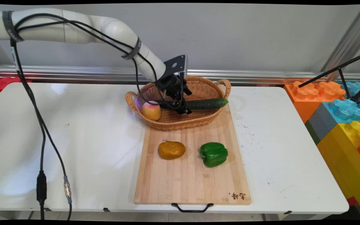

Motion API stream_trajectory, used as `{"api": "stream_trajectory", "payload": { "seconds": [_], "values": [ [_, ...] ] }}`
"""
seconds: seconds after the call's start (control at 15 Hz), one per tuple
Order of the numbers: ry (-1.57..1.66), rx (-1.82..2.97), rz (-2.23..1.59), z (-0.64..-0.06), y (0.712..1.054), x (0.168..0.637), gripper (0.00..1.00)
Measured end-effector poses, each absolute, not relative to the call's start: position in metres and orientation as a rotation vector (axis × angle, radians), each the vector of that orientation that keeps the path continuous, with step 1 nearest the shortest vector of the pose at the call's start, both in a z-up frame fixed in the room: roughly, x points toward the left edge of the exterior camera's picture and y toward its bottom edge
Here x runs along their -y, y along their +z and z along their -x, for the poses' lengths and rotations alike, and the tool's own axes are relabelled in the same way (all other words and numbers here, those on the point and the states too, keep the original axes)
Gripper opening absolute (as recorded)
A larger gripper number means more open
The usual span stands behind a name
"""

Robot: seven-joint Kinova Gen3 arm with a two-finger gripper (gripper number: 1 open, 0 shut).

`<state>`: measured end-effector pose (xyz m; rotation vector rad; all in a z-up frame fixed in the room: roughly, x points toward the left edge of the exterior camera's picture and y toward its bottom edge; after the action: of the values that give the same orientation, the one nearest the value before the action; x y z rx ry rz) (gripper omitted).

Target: Pick up the cucumber from the vegetable basket, then place the picked object on the cutting board

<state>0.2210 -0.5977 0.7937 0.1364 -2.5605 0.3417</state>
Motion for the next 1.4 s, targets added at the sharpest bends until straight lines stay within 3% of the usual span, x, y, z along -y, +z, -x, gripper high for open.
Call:
{"api": "stream_trajectory", "payload": {
  "seconds": [0.2,0.27,0.6,0.93,1.4],
  "values": [
    [0.349,2.545,-0.116,-0.218,0.786,0.6,1.0],
    [0.351,2.54,-0.107,-0.217,0.784,0.601,0.0],
    [0.374,2.527,-0.083,-0.216,0.782,0.601,0.0],
    [0.431,2.521,-0.034,-0.213,0.802,0.595,0.0],
    [0.54,2.5,0.026,-0.187,0.877,0.569,0.0]
  ]
}}
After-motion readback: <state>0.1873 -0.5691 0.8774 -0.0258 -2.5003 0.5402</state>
